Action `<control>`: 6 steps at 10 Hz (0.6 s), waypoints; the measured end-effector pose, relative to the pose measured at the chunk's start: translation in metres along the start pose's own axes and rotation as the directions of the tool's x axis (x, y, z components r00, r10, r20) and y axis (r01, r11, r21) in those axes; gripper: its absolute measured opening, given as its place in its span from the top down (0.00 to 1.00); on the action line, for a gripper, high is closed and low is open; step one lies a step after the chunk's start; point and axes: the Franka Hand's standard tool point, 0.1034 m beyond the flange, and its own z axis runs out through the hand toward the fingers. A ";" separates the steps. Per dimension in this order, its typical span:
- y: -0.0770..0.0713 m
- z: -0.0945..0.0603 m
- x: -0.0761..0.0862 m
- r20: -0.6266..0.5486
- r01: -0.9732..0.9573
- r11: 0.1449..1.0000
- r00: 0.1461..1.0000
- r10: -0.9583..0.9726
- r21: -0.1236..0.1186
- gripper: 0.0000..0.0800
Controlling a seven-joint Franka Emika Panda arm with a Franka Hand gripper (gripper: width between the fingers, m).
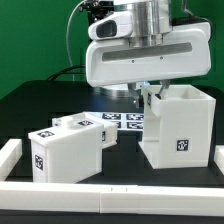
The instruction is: Assemble drawer
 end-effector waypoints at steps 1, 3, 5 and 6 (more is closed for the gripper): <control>0.000 0.000 0.000 0.000 0.000 1.000 1.000 0.000 0.000 0.89; 0.003 -0.002 0.003 0.008 -0.026 1.000 1.000 0.026 0.005 0.96; 0.002 0.000 0.018 0.003 -0.042 0.999 0.999 0.042 0.012 0.96; -0.003 0.000 0.031 -0.010 -0.051 0.999 0.999 0.051 0.017 0.96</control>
Offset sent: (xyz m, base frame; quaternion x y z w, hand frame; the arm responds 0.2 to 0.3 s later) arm 0.0378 -0.0096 0.0203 0.0054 -0.0266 0.0992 0.9947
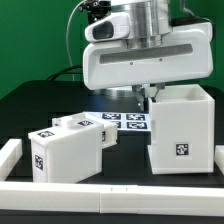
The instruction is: Assemble drawer
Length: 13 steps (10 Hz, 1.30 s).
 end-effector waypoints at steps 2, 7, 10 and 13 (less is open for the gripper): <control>-0.017 0.004 0.020 -0.013 -0.036 0.999 0.999 0.036 0.006 0.96; -0.018 0.004 0.034 -0.030 -0.021 1.000 0.999 0.021 -0.008 0.95; -0.019 0.004 0.037 -0.029 -0.023 1.000 0.999 0.023 -0.007 0.95; -0.019 0.004 0.061 -0.049 -0.024 1.000 0.999 0.024 -0.002 0.95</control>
Offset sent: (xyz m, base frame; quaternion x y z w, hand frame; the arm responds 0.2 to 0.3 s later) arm 0.0415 0.0416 -0.0075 -0.0051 0.0216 0.0285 0.9993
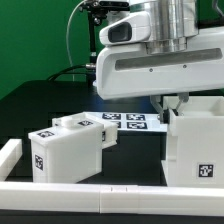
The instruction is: Assemble drawer
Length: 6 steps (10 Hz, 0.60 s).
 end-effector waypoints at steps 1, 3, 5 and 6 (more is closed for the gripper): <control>-0.001 0.000 0.005 -0.004 0.000 1.000 1.000 0.000 0.002 0.95; -0.001 0.001 0.008 -0.006 -0.005 1.000 1.000 0.005 0.003 0.95; -0.003 0.001 0.008 -0.007 -0.010 1.000 1.000 0.010 -0.002 0.95; -0.002 0.001 0.009 -0.007 -0.007 1.000 1.000 0.007 -0.003 0.95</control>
Offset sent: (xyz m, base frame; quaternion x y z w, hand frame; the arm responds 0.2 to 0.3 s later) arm -0.0001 0.0130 -0.0062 -0.0080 -0.0064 0.0313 0.9995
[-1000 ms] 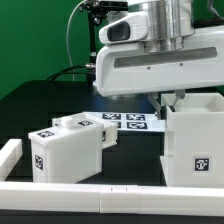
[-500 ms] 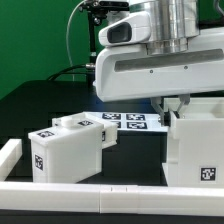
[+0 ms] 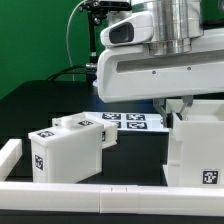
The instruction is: Assemble drawer
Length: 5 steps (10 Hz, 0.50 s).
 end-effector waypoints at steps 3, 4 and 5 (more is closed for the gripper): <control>0.001 -0.001 0.000 -0.001 -0.004 1.000 1.000 0.004 0.001 0.68; 0.002 -0.009 0.000 0.008 -0.001 1.000 1.000 0.001 0.004 0.68; 0.004 -0.023 0.002 0.009 0.003 1.000 1.000 -0.003 0.010 0.45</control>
Offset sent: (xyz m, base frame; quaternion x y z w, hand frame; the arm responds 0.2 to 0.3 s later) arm -0.0065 -0.0002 0.0269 0.0193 -0.0299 -0.0048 0.9994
